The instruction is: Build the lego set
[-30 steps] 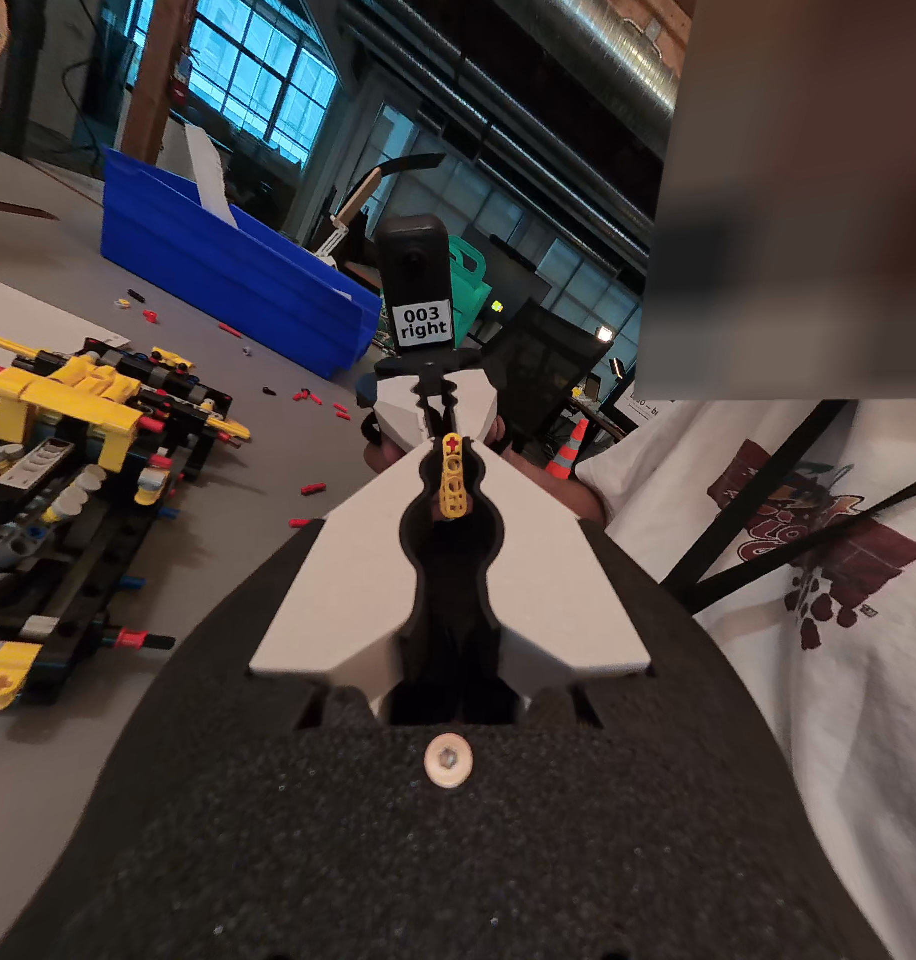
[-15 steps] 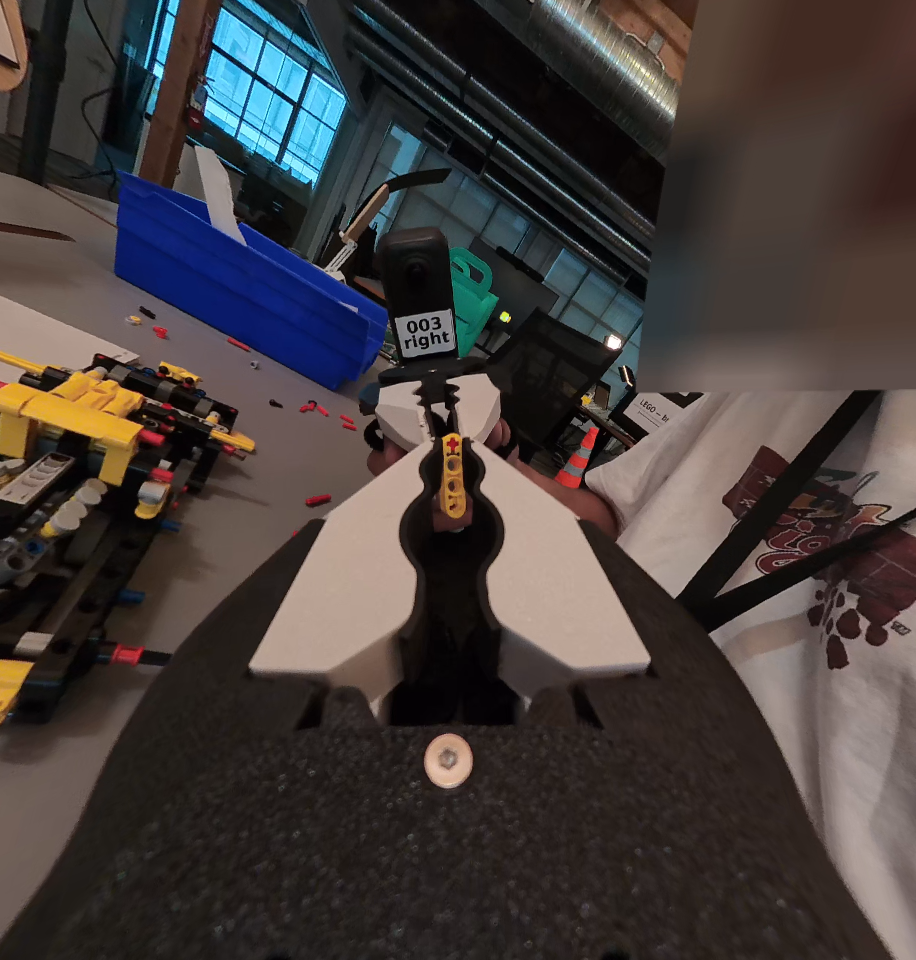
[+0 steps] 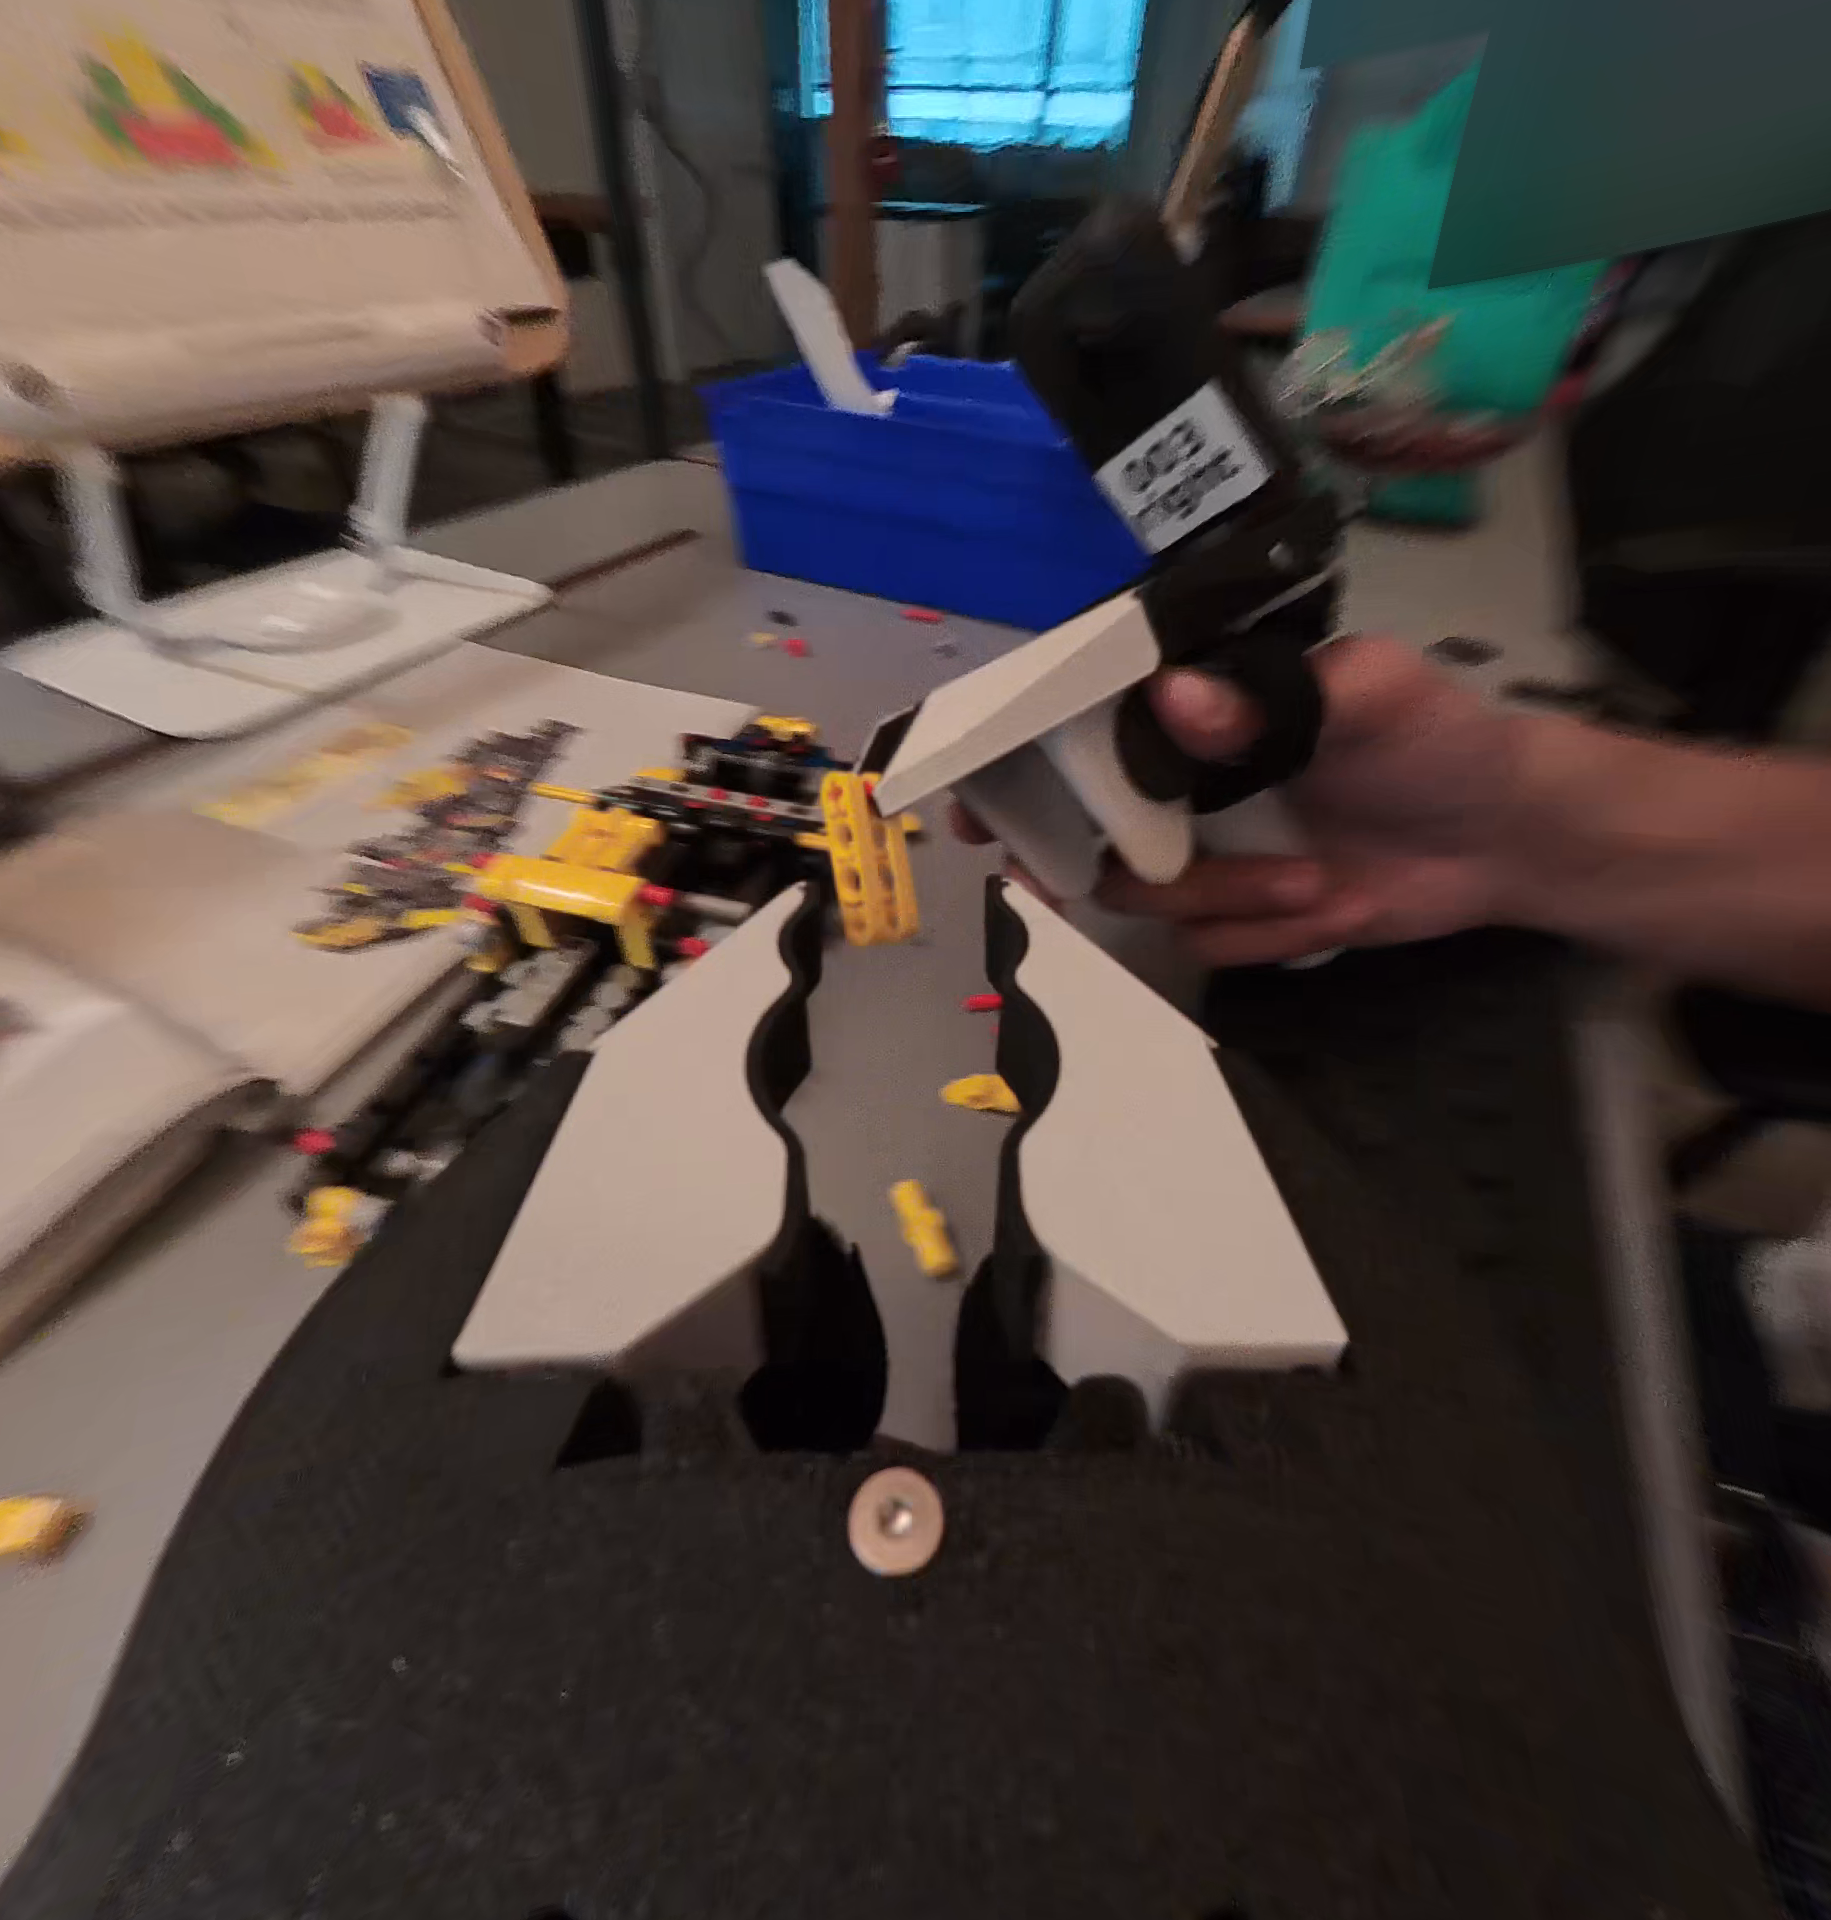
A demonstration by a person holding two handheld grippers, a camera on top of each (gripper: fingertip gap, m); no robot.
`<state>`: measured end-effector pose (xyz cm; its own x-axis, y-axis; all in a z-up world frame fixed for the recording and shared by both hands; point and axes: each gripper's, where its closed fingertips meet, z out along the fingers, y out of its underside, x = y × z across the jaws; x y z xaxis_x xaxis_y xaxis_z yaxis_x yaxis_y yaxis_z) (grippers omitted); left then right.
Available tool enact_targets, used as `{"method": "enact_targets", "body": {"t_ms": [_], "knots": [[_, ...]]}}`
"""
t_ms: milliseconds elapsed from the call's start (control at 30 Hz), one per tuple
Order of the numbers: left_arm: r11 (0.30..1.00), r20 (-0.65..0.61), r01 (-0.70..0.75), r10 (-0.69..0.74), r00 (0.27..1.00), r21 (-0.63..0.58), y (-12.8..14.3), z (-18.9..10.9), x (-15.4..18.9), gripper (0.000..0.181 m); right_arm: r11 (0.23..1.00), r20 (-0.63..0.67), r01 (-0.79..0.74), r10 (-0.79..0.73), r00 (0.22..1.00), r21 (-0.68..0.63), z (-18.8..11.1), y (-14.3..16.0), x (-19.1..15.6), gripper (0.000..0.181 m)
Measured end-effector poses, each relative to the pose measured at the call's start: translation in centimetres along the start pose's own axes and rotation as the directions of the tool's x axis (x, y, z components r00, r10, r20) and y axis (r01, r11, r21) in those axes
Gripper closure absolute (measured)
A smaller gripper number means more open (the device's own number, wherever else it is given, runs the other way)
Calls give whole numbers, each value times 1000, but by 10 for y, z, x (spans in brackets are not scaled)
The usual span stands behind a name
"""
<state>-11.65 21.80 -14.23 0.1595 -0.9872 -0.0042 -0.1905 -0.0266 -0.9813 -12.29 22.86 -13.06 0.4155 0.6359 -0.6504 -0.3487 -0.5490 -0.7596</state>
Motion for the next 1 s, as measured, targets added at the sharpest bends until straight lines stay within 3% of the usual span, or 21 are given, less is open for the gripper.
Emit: {"method": "enact_targets", "body": {"t_ms": [67, 200, 267, 333, 433, 500, 633, 833, 1000], "knots": [[988, 151, -138, 147, 978, -69, 6, 4, -13, 150, 1000, -19, 23, -23, 1000, -2, 1, 1, 0, 175], [970, 176, -216, 233, 956, -111, 10, 5, -13, 170, 999, -38, 30, -31, 999, -18, 3, 4, 1, 174], [970, 169, -229, 239, 956, -79, 5, 2, -11, 171, 1000, 12, 20, -20, 1000, -11, 2, 2, -5, 175], [983, 98, -178, 182, 978, -47, 5, -1, -6, 171, 997, 79, 70, -68, 995, -17, -3, 0, -16, 166], [999, -82, 9, -6, 997, 40, -4, -11, 4, 172, 974, 150, 226, -221, 963, -16, -13, -3, -31, 157], [994, -233, 101, -87, 969, 50, -7, -18, 17, 172, 929, 163, 369, -363, 918, -13, -15, -2, -37, 149], [984, -403, 170, -138, 905, 46, -13, -28, 37, 172, 802, 217, 598, -585, 781, 8, -13, 7, -49, 148], [998, -474, 53, -55, 879, -18, 1, -29, 59, 172, 793, 356, 602, -538, 764, -94, -13, 36, -59, 154], [998, -483, 36, -60, 874, -57, 7, -28, 60, 172, 753, 334, 648, -585, 739, -114, -12, 42, -55, 163]]}}
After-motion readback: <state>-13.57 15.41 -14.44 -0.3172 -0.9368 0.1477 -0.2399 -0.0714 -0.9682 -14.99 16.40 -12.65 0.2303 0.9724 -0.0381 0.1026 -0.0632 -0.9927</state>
